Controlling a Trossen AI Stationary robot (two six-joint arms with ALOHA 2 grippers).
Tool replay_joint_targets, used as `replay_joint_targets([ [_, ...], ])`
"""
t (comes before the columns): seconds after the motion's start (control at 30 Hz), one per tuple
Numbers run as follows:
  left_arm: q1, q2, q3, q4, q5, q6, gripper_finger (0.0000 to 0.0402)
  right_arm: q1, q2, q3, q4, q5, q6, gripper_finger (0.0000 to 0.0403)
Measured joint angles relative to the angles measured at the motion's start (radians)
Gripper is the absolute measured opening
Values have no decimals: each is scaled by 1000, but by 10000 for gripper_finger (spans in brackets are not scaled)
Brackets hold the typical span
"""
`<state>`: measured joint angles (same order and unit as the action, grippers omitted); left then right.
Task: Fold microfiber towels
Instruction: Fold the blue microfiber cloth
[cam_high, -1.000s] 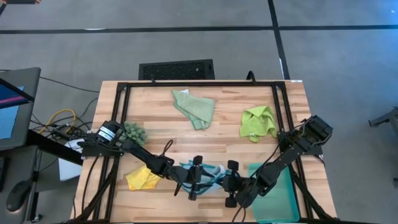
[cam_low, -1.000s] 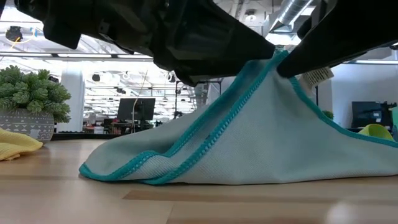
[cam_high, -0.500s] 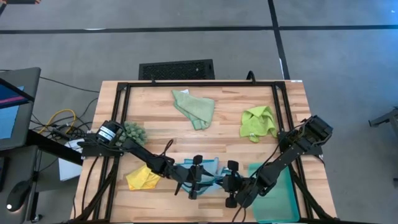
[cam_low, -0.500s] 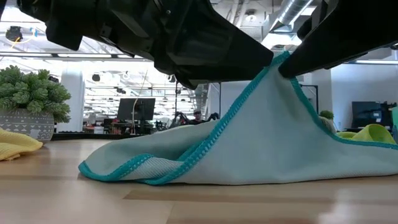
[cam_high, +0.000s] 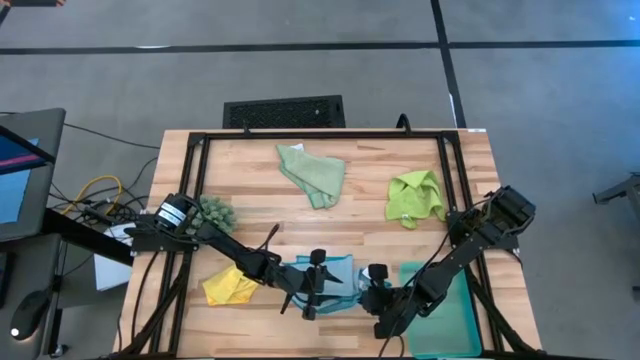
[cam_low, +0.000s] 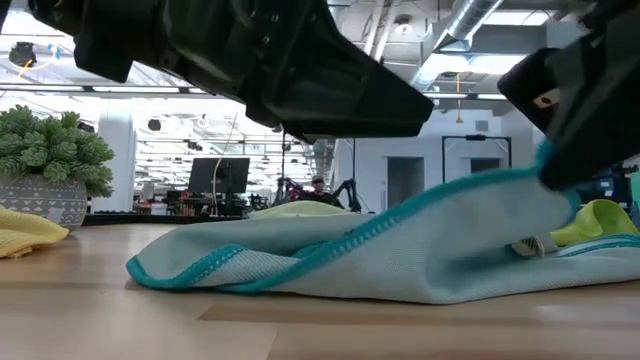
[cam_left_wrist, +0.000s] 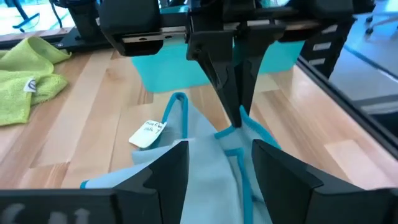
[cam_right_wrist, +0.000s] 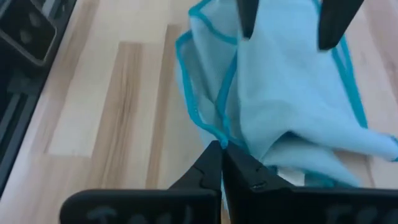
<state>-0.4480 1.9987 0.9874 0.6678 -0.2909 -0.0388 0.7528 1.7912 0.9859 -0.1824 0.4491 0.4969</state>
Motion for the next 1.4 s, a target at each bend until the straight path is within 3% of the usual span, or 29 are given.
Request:
replay_joint_targets([
  [0.57,84,112,0,36,18,-129,169,9,84,-1,-1,-85,-34,28],
  [0.83,116,113,0,1,17,-175,169,0,83,0,3,-55,-56,27],
  [0.97,108,109,0,8,24,-158,169,-10,83,0,11,2,-60,27],
  [1.23,56,53,1,31,17,-74,169,-9,96,1,135,3,-187,27],
  [1.4,55,52,1,10,16,-64,169,-16,95,1,127,1,-212,27],
])
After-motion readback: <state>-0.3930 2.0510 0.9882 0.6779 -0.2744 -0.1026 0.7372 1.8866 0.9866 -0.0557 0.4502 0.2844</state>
